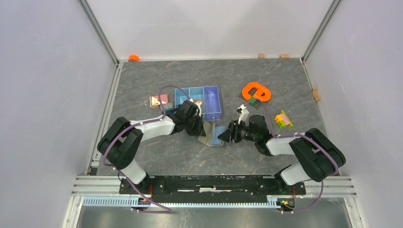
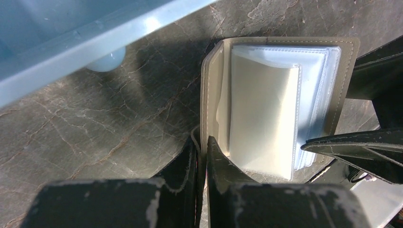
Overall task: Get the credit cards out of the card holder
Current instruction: Remove the credit card from the card holder.
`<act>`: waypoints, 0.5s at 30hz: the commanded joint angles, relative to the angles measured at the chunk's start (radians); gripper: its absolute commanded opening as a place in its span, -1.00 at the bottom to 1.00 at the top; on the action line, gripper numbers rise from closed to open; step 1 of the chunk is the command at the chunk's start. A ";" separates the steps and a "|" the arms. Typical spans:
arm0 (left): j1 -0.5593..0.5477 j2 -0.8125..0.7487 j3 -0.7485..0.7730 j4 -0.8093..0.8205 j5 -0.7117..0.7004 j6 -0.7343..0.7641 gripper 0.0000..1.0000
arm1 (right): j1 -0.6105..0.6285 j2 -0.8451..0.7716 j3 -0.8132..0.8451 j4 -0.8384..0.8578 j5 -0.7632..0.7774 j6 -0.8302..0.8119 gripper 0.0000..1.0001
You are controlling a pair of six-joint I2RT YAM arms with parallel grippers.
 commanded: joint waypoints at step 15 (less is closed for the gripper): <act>0.023 -0.240 -0.157 0.232 0.075 -0.058 0.24 | 0.003 -0.100 -0.010 0.018 -0.017 -0.028 -0.84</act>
